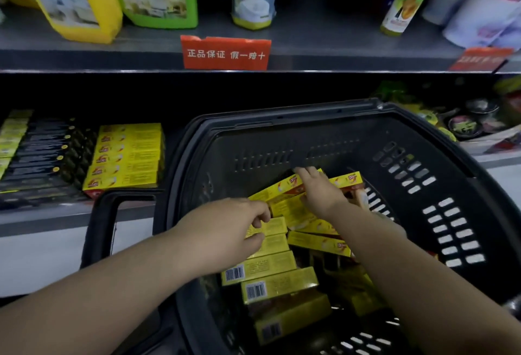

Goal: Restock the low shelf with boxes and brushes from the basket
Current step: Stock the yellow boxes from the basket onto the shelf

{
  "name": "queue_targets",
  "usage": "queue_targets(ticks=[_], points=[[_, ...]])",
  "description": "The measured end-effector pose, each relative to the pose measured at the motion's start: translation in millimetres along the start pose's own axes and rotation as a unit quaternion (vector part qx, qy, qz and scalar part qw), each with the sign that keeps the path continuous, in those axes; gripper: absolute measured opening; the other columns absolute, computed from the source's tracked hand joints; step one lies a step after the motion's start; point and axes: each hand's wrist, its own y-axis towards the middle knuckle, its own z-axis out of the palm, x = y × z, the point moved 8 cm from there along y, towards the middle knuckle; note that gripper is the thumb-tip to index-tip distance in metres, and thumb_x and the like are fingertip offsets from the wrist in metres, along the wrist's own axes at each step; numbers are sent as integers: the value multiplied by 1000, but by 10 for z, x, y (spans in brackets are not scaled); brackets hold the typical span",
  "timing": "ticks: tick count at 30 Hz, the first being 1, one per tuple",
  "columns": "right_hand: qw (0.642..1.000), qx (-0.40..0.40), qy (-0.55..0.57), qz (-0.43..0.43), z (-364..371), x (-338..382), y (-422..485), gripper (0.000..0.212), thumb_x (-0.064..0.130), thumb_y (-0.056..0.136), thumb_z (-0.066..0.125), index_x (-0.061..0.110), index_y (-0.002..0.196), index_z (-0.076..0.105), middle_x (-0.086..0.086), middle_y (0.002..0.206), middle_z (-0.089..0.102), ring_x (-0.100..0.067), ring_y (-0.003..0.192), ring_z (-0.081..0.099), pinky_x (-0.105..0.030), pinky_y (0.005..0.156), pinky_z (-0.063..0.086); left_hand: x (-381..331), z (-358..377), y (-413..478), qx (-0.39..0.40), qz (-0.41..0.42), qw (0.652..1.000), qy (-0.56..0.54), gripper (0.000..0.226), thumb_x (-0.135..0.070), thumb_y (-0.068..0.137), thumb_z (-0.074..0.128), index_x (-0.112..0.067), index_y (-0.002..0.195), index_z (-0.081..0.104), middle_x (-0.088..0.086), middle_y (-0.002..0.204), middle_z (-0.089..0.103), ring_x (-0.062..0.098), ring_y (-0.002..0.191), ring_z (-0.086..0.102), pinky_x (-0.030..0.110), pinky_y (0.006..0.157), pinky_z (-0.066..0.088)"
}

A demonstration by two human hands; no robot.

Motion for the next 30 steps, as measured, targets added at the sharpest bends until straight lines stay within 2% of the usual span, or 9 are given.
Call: queue_targets(ticks=[5, 8, 11, 13, 15, 18, 21, 26, 30], points=[[998, 7, -46, -42, -210, 90, 7, 36, 13, 86, 61, 20, 120, 51, -5, 120, 48, -27, 111, 50, -39, 87, 47, -12, -15, 60, -8, -12, 1000, -7, 33, -38, 91, 51, -35, 123, 47, -21, 114, 52, 2, 107, 50, 25, 90, 45], [989, 41, 128, -58, -690, 172, -86, 33, 13, 77, 74, 19, 105, 58, -5, 105, 63, -26, 100, 61, -40, 86, 50, 17, -8, 116, -27, -36, 999, -31, 57, -39, 90, 53, -28, 141, 29, -9, 141, 38, 10, 129, 38, 25, 105, 33], [929, 133, 328, -107, -1122, 390, -379, 33, 5, 73, 76, 22, 97, 62, 1, 99, 68, -17, 96, 66, -26, 79, 55, 50, -33, 134, -44, -75, 994, -66, 86, -49, 87, 56, -25, 149, 3, -2, 155, 16, 17, 141, 21, 29, 110, 23], [886, 166, 401, -162, -1290, 603, -615, 34, 8, 72, 77, 26, 99, 66, 3, 101, 70, -12, 95, 67, -17, 75, 52, 43, -4, 148, -26, -93, 990, -104, 87, -53, 83, 58, -24, 148, 8, 2, 149, 33, 17, 133, 37, 28, 103, 34], [856, 177, 454, -174, -1296, 661, -708, 35, 16, 71, 75, 28, 103, 66, 3, 106, 70, -13, 98, 67, -16, 76, 51, -10, 47, 155, -5, -93, 978, -186, 64, -48, 83, 61, -23, 137, 36, -2, 121, 58, 12, 105, 57, 26, 82, 45], [882, 141, 439, -96, -1055, 357, -559, 35, 20, 80, 70, 30, 112, 61, 7, 111, 67, -12, 106, 63, -16, 77, 50, -18, 101, 133, -18, -112, 938, -327, 26, -36, 86, 63, -23, 108, 60, -6, 93, 67, 8, 79, 61, 23, 72, 47], [976, 81, 182, 87, -632, -333, -361, 43, 33, 88, 62, 18, 127, 50, -3, 128, 56, -22, 119, 53, -21, 87, 42, 79, 201, 92, -21, -156, 906, -392, 26, -38, 85, 63, -27, 108, 61, -6, 97, 69, 10, 89, 63, 28, 83, 49], [941, 128, 192, 249, 49, -713, -400, 69, 41, 94, 49, 3, 145, 22, -19, 139, 45, -33, 127, 43, -32, 90, 37, 160, 267, 55, -12, -184, 874, -449, 32, -50, 83, 60, -35, 111, 60, -11, 104, 68, 9, 97, 62, 29, 85, 48], [941, 93, 221, 240, -103, -731, -356, 54, 30, 91, 59, 8, 137, 39, -15, 129, 54, -30, 116, 54, -39, 96, 44, 229, 261, 41, -18, -202, 870, -449, 36, -56, 78, 62, -36, 107, 55, -11, 102, 68, 10, 93, 64, 28, 80, 50]])
